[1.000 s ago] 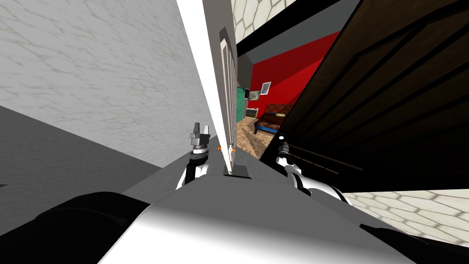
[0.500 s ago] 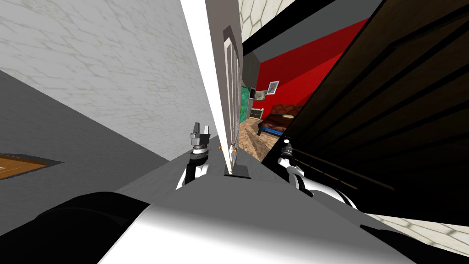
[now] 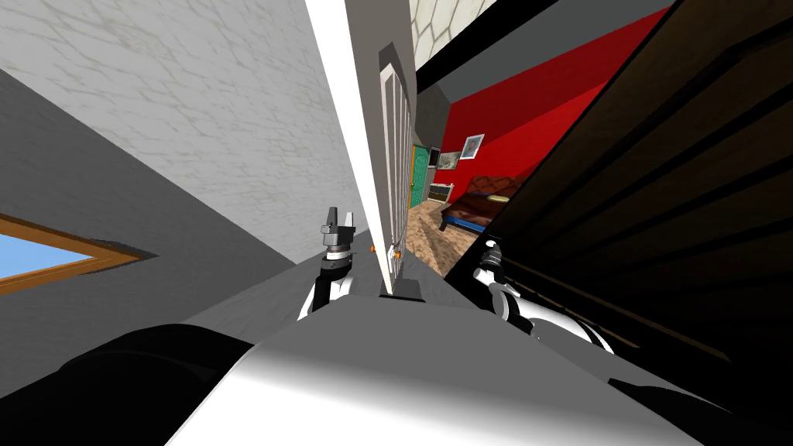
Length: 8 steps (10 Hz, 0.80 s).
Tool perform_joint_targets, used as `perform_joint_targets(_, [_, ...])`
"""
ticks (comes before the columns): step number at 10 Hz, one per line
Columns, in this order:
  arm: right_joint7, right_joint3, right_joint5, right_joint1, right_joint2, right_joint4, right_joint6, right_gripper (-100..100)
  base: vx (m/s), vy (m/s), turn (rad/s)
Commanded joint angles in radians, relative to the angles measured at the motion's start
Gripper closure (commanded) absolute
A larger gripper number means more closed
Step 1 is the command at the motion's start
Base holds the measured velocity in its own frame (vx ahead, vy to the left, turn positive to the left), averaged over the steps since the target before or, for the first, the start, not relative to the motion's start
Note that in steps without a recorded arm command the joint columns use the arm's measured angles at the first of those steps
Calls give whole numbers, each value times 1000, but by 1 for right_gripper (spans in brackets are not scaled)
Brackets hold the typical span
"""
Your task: Pull the door open
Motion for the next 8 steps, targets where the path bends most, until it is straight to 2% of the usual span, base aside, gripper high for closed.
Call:
perform_joint_targets(1, [15, -16, -8, 20, 5, -39, 19, -100, 4, -58, 78])
perform_joint_targets(6, [38, -59, -30, 29, -12, -22, 10, -100, 11, -54, 116])
perform_joint_targets(8, [38, -59, -30, 29, -12, -22, 10, -100, -5, -29, 7])
